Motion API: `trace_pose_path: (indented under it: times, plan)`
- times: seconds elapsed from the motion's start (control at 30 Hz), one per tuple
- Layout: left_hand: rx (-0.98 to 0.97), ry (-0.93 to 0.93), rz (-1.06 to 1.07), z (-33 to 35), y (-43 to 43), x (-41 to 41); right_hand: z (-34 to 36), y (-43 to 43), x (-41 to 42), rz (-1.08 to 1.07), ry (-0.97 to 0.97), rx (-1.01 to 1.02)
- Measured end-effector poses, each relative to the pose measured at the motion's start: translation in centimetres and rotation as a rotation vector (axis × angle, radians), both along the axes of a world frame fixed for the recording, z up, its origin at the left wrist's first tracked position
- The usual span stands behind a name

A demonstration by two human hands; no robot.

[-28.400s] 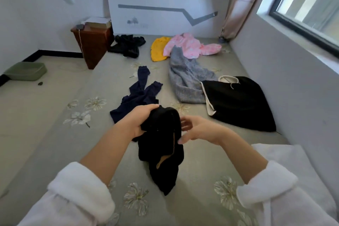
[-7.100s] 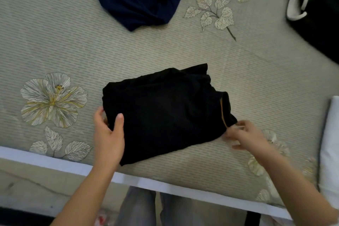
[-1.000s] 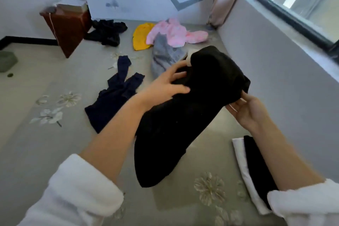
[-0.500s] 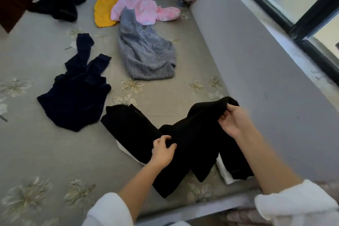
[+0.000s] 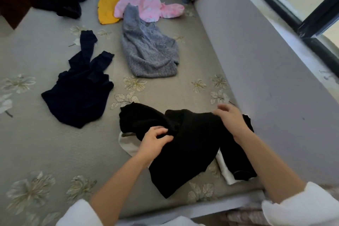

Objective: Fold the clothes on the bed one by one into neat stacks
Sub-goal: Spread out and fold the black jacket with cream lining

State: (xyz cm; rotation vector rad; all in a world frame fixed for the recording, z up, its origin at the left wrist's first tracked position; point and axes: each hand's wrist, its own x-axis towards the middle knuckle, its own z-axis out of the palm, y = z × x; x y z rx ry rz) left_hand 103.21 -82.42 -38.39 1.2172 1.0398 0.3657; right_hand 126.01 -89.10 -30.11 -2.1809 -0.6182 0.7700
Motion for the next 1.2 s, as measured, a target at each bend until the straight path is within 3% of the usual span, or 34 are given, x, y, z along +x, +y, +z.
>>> trace_pose_path:
  times: [0.13, 0.23, 0.3, 0.37, 0.5, 0.6, 0.7, 0.77, 0.9, 0.97, 1.03, 1.13, 1.2]
  plan:
    - [0.223, 0.005, -0.329, -0.3, -3.9, 0.3, -2.6, 2.4, -5.7, 0.361, 0.307, -0.294]
    - [0.150, -0.025, -0.553, -0.4, -5.5, 0.3, -5.0, 3.8, -7.4, 0.408, 0.163, -0.343]
    - [-0.021, -0.009, -0.597, -0.7, -4.8, -0.8, -4.7, 4.3, -7.3, 0.258, 0.243, -0.239]
    - [-0.109, 0.073, -0.567, -1.6, -3.4, -2.6, -3.1, 4.5, -6.5, 0.140, 0.461, -0.089]
    - [-0.077, 0.367, -0.451, -4.5, -1.3, -5.4, 2.0, 4.5, -3.6, -0.014, 0.775, 0.218]
    - [0.058, 0.465, -0.264, -6.3, -0.7, -5.0, 5.8, 3.4, -1.8, -0.120, 0.819, 0.468]
    - [0.316, 0.542, -0.312, -6.8, -0.3, -3.0, 8.0, 1.7, -0.7, -0.175, 0.831, 0.625]
    - [0.372, 0.511, -0.322, -6.6, -0.2, -1.0, 9.0, 0.5, -0.3, -0.202, 0.812, 0.670]
    - [0.341, 0.443, -0.101, -5.5, 0.8, 2.4, 9.4, -1.7, 1.1, -0.274, 0.794, 0.729]
    - [0.446, 0.455, -0.206, -4.9, 2.0, 3.4, 9.0, -2.8, 2.1, -0.273, 0.809, 0.742]
    - [0.492, 0.391, -0.307, -3.9, 2.5, 3.8, 8.3, -3.3, 2.7, -0.299, 0.711, 0.649]
    - [0.532, 0.321, -0.356, -2.6, 2.4, 3.1, 5.7, -4.1, 3.4, -0.398, 0.066, 0.230]
    - [0.564, 0.295, -0.390, -1.9, 2.2, 2.6, 4.2, -4.2, 2.4, -0.295, -0.233, 0.104]
